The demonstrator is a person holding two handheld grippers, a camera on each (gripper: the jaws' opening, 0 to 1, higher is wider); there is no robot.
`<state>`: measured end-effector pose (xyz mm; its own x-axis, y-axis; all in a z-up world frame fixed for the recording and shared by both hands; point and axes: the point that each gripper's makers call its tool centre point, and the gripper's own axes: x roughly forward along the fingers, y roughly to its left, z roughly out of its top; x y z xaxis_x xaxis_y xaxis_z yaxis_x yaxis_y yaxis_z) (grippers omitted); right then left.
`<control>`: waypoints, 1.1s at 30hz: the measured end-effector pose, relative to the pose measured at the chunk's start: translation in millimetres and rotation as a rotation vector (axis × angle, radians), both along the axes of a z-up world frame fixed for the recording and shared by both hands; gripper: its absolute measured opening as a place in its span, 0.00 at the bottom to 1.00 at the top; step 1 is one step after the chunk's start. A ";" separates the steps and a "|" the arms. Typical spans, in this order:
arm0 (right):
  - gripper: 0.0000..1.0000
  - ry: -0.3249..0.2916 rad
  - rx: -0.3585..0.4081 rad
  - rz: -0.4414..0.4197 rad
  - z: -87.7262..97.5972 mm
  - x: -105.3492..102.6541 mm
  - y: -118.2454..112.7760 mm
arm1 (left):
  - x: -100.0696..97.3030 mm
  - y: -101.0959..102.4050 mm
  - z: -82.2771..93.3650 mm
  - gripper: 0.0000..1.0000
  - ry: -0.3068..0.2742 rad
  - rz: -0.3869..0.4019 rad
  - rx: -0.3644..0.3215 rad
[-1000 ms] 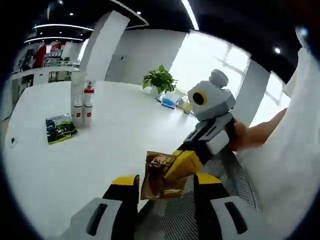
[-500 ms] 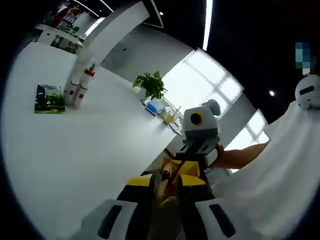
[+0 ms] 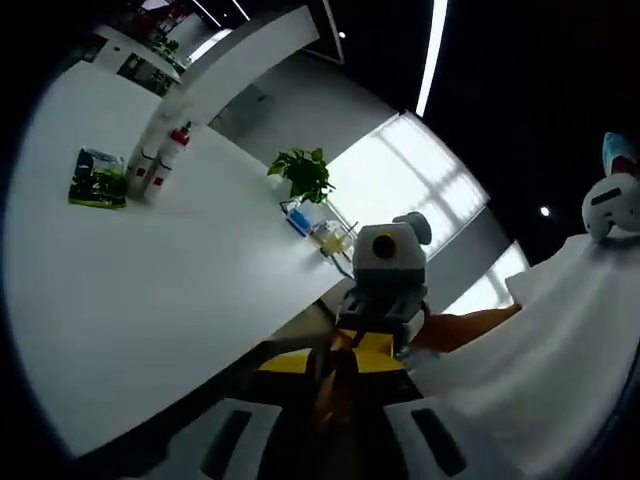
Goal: Arrange the skincare products in the storage area until every visible bottle or jar stands upright without overlapping.
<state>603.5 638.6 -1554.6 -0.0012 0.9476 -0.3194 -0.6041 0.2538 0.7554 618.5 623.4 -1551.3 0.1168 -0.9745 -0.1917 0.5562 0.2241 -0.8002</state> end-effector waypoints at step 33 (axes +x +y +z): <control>0.14 -0.076 0.090 -0.082 15.6 17.9 -1.1 | 23.7 -6.2 40.9 0.00 0.000 0.256 -0.228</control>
<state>621.4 637.5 -1538.9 0.0983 0.9684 -0.2291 -0.6407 0.2377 0.7300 642.2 617.2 -1510.4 0.3631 -0.9313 0.0280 0.5051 0.1715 -0.8459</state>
